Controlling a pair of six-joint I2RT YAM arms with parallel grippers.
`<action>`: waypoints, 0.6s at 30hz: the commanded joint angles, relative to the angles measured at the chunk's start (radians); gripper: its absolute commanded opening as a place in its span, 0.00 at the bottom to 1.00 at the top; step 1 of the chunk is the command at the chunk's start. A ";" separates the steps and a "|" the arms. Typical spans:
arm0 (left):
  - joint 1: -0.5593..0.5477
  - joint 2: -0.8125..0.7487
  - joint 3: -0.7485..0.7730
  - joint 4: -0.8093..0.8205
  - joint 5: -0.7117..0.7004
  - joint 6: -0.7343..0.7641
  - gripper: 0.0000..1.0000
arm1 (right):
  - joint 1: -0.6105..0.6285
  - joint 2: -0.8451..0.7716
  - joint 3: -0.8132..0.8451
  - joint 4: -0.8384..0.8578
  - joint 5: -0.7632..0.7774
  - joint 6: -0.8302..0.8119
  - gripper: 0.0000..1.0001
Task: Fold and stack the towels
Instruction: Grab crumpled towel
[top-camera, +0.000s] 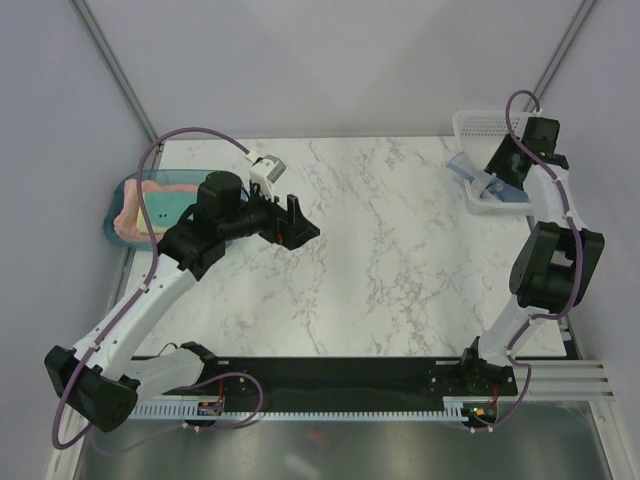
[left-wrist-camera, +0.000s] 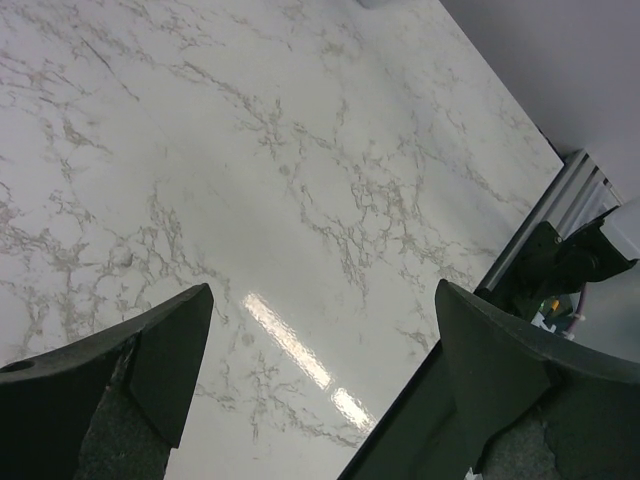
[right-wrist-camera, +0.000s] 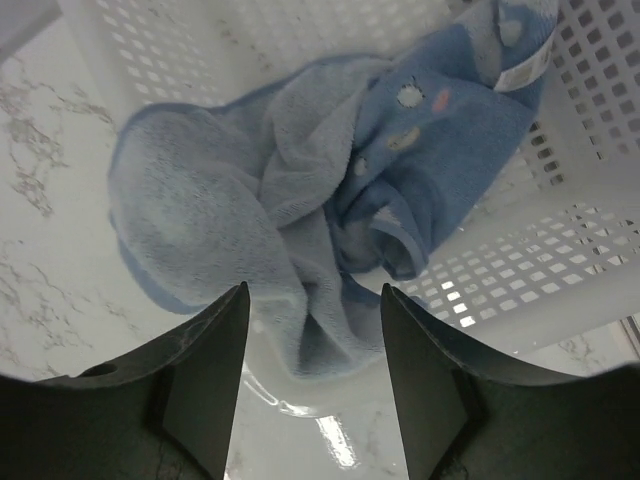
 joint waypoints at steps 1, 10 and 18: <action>0.002 0.004 -0.008 0.026 0.053 0.013 1.00 | -0.051 -0.049 -0.066 0.039 -0.158 -0.098 0.62; 0.002 0.067 -0.041 0.039 0.084 -0.013 1.00 | -0.103 0.049 -0.090 0.102 -0.411 -0.107 0.61; 0.002 0.072 -0.051 0.048 0.090 -0.004 1.00 | -0.109 0.103 -0.110 0.141 -0.405 -0.106 0.58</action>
